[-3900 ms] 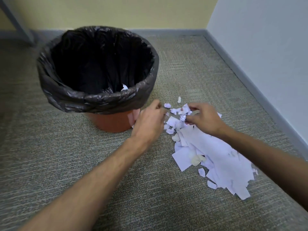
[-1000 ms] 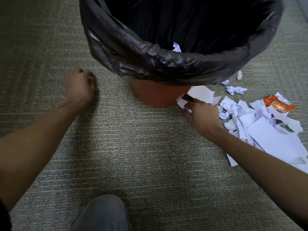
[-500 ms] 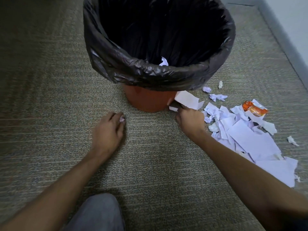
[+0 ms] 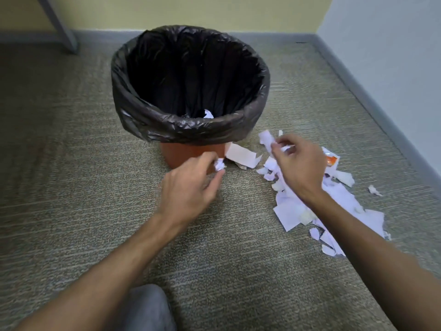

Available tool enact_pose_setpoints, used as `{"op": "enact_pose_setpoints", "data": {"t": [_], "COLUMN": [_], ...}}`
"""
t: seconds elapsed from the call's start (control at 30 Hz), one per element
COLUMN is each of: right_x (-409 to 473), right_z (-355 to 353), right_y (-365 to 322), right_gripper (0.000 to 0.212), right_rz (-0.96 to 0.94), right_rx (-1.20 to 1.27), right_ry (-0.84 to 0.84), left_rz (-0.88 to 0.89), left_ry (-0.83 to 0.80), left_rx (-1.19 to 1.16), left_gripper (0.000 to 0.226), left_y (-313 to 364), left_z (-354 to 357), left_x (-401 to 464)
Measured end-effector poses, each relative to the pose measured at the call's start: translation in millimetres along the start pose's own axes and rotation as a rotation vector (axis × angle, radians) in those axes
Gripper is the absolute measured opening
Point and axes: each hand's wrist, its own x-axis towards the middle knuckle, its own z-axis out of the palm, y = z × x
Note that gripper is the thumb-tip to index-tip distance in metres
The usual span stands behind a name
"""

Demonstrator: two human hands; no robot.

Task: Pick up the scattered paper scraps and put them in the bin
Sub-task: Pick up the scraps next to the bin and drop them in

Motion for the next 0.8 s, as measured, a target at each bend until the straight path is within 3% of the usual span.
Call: {"op": "enact_pose_setpoints", "data": {"t": [0.1,0.2,0.37,0.43,0.57,0.8], "right_x": [20,45,80,87,90,50], "right_z": [-39,-64,-62,-54,-65,-134], "right_y": [-22,-51,-95,-108,-110,-51], "right_gripper": [0.015,0.014,0.007,0.014,0.033,0.019], "right_rz": [0.037,-0.001,-0.167,-0.214,-0.27,-0.295], "right_rx": [0.131,0.197,0.245,0.193,0.041,-0.112], "right_ry": [0.154,0.193,0.025,-0.046,-0.121,-0.292], "left_rz": [0.071,0.058,-0.078,-0.12,-0.052,0.121], "left_ry": [0.137,0.283,0.231,0.173,0.155,0.169], "left_rx": [0.054,0.104,0.169,0.176,0.205,0.077], "left_gripper": [0.022,0.021,0.025,0.029,0.037,0.026], "left_y": [30,48,41,34,33,59], "left_z": [-25,-48,-62,-61,-55,-11], "left_x": [31,65,117,130,129,82]}}
